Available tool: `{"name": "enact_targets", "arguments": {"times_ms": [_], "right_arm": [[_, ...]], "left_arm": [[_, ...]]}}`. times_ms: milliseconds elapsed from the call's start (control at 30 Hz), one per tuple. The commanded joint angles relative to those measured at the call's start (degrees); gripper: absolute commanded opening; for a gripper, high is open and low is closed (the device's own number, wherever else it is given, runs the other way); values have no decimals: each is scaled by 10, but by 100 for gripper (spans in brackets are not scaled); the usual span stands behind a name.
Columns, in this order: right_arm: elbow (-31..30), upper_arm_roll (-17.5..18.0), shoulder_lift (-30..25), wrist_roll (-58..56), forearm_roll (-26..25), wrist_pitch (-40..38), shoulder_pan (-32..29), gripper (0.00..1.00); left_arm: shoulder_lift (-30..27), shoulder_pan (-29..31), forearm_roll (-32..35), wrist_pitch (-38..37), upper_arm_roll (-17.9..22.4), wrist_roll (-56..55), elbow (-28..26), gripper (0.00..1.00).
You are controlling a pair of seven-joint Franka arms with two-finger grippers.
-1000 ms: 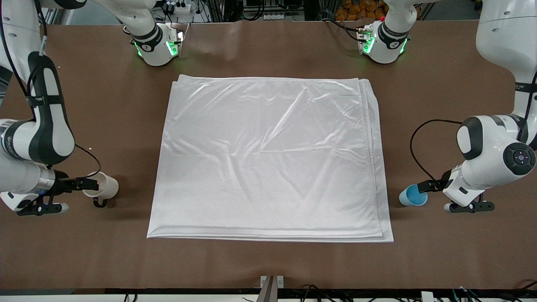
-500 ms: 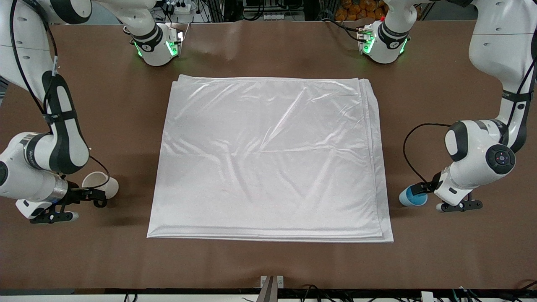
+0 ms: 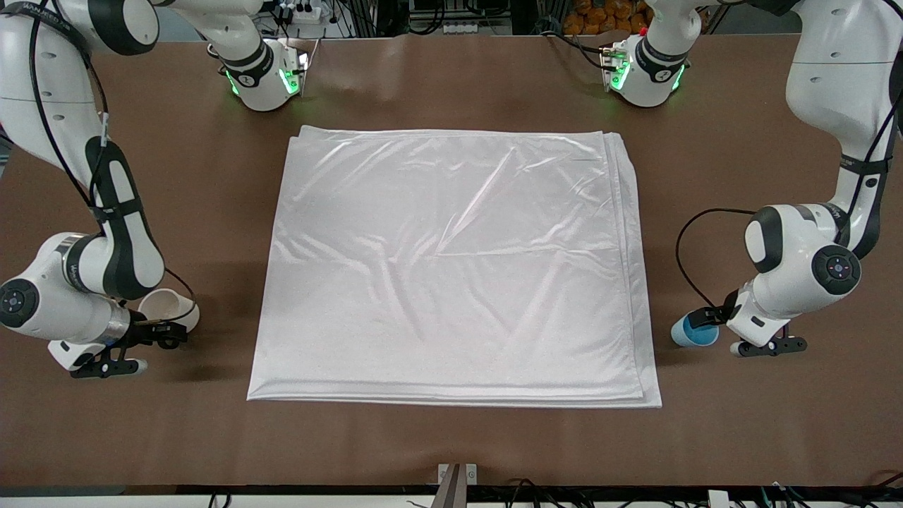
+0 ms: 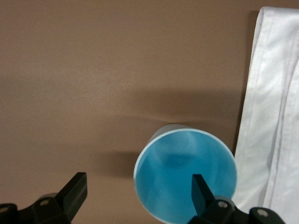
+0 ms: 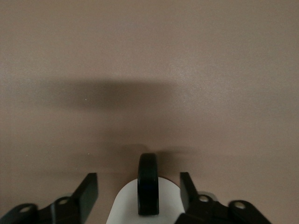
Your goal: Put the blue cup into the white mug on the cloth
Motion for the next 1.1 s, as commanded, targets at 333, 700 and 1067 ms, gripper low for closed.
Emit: {"name": "enact_targets", "arguments": {"times_ms": [333,700,1067], "right_arm": [[13,6,8,-2,4,-12,-4,0],[18,12,-11,84,11,-81,23,0],[19,62,-62,234,10,-168,44,0]], "left_arm": [[20,0,6,44,-1,-12,-2,12],[27,1,8,49,-1,-5,-1,0],[19,-1,8,50,-1,9,-1,0]]}}
